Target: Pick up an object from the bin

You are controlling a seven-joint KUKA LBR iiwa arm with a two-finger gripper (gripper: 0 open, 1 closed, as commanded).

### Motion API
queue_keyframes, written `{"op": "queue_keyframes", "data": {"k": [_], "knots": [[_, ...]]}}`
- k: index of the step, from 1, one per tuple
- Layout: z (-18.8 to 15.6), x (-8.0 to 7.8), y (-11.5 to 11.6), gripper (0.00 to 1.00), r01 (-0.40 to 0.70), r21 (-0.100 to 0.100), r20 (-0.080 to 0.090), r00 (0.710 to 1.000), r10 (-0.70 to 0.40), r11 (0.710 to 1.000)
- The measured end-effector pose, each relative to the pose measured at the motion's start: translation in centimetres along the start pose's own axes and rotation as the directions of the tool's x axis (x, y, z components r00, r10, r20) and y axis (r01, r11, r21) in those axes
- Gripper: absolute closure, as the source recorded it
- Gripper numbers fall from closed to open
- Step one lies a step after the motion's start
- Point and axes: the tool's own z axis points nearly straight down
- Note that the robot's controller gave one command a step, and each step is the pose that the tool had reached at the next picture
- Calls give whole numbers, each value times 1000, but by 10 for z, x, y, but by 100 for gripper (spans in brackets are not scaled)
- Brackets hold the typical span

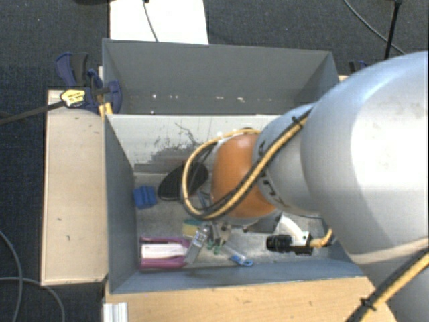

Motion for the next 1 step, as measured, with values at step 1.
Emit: {"op": "queue_keyframes", "data": {"k": [1], "knots": [[-1,46,68,0,64,-8,11,998,-64,998]]}}
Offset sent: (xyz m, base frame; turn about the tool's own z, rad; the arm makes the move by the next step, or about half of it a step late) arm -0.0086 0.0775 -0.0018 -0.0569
